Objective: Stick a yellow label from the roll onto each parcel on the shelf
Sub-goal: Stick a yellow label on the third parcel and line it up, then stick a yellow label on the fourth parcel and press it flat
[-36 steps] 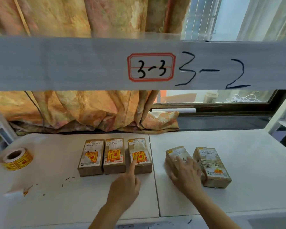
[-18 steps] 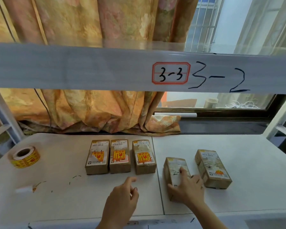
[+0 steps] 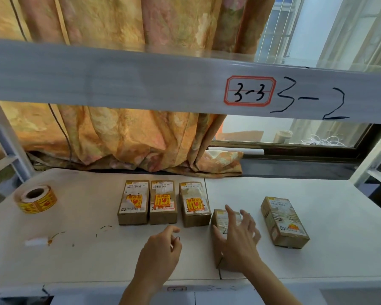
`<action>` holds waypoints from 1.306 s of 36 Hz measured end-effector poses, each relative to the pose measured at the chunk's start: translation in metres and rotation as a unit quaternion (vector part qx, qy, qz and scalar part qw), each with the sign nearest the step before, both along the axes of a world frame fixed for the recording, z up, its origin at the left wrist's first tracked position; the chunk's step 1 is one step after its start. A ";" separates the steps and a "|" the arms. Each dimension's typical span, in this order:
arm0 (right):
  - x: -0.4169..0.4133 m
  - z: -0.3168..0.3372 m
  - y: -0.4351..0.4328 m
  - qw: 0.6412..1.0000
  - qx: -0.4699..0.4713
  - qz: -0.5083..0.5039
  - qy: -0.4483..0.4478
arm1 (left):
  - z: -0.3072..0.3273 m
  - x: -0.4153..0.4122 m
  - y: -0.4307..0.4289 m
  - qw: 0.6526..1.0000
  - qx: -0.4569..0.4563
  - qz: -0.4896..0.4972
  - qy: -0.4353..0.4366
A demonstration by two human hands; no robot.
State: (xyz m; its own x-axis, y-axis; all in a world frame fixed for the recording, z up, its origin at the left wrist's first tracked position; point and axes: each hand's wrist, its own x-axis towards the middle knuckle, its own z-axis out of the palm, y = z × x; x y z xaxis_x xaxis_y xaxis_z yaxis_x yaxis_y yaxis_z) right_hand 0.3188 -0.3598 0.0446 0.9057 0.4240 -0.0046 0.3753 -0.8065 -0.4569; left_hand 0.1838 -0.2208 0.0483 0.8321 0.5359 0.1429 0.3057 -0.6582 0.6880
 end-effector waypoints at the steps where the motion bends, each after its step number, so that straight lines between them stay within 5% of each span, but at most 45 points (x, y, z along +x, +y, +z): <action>1: -0.001 0.003 0.004 1.000 0.014 0.015 -0.022 | -0.001 -0.001 0.003 1.000 0.002 0.002 0.000; 7: -0.015 0.015 0.041 0.985 0.096 0.132 -0.062 | -0.001 -0.015 0.025 0.999 0.022 0.039 -0.009; 28: -0.151 0.007 0.214 0.915 0.082 0.396 -0.002 | -0.013 -0.169 0.148 0.960 0.030 0.276 0.031; 39: -0.202 -0.028 0.312 0.938 0.078 0.275 0.196 | -0.035 -0.193 0.241 0.934 -0.045 0.332 0.127; 47: -0.202 -0.052 0.360 0.941 0.057 0.191 0.275 | -0.048 -0.176 0.278 0.935 -0.144 0.310 0.091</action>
